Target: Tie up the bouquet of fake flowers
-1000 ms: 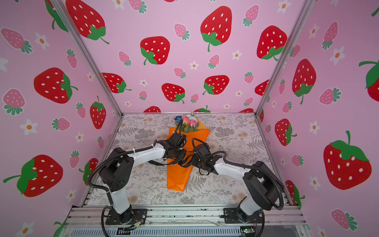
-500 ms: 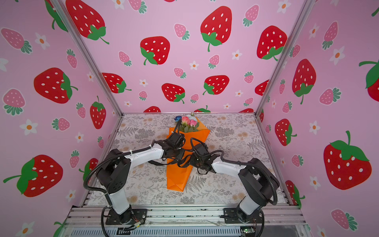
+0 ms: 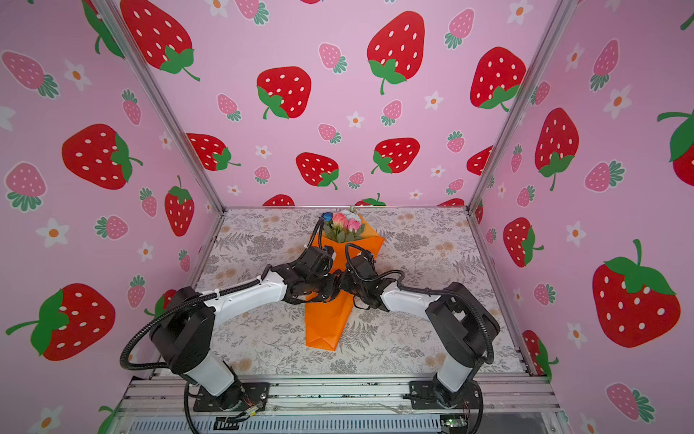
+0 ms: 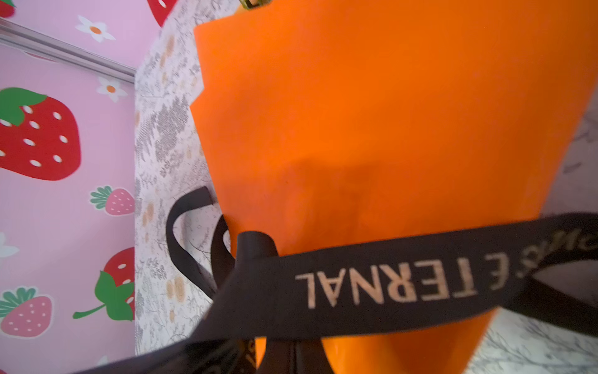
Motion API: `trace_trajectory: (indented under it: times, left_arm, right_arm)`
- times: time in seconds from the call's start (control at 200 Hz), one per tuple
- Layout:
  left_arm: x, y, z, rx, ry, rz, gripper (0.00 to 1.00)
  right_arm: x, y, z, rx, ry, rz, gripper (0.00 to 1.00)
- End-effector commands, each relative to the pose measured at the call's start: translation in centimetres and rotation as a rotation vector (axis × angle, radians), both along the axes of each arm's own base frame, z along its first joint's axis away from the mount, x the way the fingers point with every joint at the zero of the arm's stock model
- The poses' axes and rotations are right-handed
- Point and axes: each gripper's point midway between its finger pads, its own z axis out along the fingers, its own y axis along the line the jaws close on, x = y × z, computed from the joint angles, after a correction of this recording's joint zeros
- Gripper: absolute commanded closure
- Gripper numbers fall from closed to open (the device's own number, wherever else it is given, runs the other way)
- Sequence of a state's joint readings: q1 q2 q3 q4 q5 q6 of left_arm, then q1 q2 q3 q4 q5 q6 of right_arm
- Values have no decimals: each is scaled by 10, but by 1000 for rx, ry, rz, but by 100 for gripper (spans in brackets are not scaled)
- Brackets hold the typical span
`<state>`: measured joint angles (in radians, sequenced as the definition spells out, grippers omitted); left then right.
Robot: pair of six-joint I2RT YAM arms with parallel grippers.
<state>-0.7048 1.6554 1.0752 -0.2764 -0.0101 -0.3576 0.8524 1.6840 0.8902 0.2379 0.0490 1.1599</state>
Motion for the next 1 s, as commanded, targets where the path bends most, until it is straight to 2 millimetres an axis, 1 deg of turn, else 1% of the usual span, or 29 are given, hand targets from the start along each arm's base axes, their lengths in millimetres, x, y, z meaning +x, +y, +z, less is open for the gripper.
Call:
trace_trajectory:
  times: [0.0, 0.05, 0.105, 0.175, 0.255, 0.315, 0.375, 0.45, 0.51, 0.58, 0.74, 0.82, 0.895, 0.995]
  left_arm:
    - [-3, -7, 4, -54, 7, 7, 100]
    - [-3, -7, 0, -54, 13, 11, 100]
    - [-2, -7, -3, -53, 17, 21, 100]
    - [0, -7, -2, -64, 10, 39, 100]
    - [2, -9, 3, -92, -6, 47, 100]
    - [2, -13, 6, -111, -11, 36, 100]
    - [1, -14, 6, -113, -2, 26, 100]
    - [0, -15, 3, -107, 13, 20, 100]
    - [-2, -14, 0, -106, 21, 21, 100]
    - [-4, -13, -2, -110, 26, 21, 100]
    - [-9, -13, -6, -116, 24, -2, 100]
    - [-11, -14, -6, -116, 20, -24, 100]
    - [-12, -14, -7, -118, 8, -40, 100]
    - [-15, -17, -5, -133, -12, -83, 100]
  right_arm:
    - [13, -6, -2, 20, -52, -84, 100]
    - [13, -8, -6, 0, -47, -83, 100]
    - [11, -10, -16, -38, -23, -80, 100]
    - [7, -12, -25, -61, 1, -67, 100]
    - [2, -15, -35, -80, 23, -60, 100]
    - [0, -16, -40, -91, 29, -51, 94]
    - [-1, -15, -40, -96, 25, -36, 90]
    - [-3, -12, -33, -99, 11, -14, 82]
    - [-4, -15, -28, -116, 4, -5, 76]
    - [-7, -17, -22, -125, -5, 4, 73]
    - [-21, -30, -14, -156, 4, 23, 72]
    - [-28, -39, -4, -167, -11, 29, 73]
    - [-34, -46, 11, -170, -36, 40, 72]
    - [-34, -53, 30, -189, -81, 56, 71]
